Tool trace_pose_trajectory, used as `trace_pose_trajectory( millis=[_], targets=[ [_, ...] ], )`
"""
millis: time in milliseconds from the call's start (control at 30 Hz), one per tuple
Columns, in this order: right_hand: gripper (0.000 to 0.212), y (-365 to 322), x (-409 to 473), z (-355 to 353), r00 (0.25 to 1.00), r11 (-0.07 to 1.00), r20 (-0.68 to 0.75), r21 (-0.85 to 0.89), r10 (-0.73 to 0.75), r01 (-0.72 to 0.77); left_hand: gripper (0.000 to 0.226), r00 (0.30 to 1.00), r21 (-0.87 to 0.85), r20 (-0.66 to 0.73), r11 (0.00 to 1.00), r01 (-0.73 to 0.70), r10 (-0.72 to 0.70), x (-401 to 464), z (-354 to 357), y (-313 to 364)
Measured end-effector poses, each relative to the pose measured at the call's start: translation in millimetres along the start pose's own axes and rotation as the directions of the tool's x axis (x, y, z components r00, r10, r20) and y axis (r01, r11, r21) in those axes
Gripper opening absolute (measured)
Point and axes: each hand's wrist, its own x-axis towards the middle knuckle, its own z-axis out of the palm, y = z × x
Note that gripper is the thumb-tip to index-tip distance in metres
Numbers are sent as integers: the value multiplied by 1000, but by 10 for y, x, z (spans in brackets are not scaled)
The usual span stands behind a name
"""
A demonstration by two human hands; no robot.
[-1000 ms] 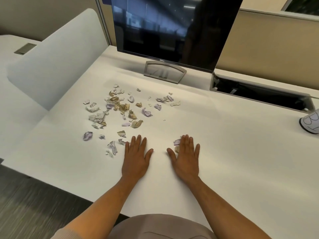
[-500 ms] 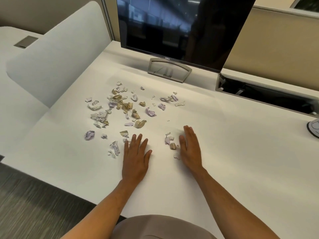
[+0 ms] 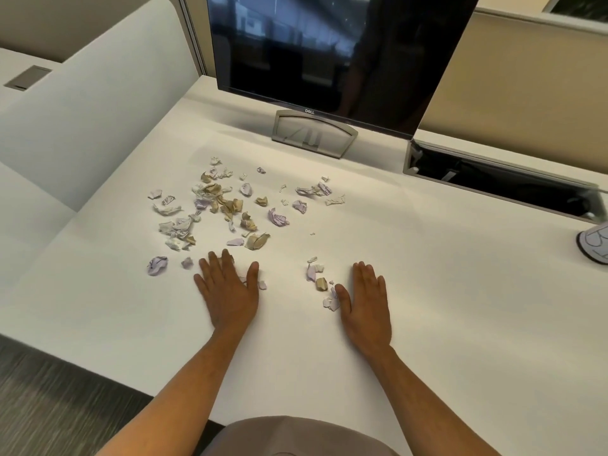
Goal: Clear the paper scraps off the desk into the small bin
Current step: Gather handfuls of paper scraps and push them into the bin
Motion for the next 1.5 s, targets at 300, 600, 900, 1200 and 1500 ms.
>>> trace_pose_trajectory(
  millis=[300, 600, 900, 1200, 1500],
  targets=[
    [77, 6, 18, -4, 1000, 1000, -27, 12, -14, 14, 73, 918, -150, 110, 919, -364, 381, 144, 86, 259],
    [53, -197, 655, -218, 996, 971, -85, 239, 2, 18, 65, 956, -258, -20, 922, -288, 293, 604, -46, 317],
    [61, -374, 1691, -214, 998, 968, 32, 247, -45, 36, 67, 915, -248, 98, 900, -359, 392, 888, 63, 402],
    [66, -511, 2460, -117, 920, 977, 329, 94, -214, 194, 75, 855, -256, 100, 844, -472, 509, 1083, 133, 448],
    [52, -550, 2007, -59, 755, 852, 424, 85, -500, 517, 65, 773, -245, 203, 796, -554, 601, 1070, 193, 445]
  ],
)
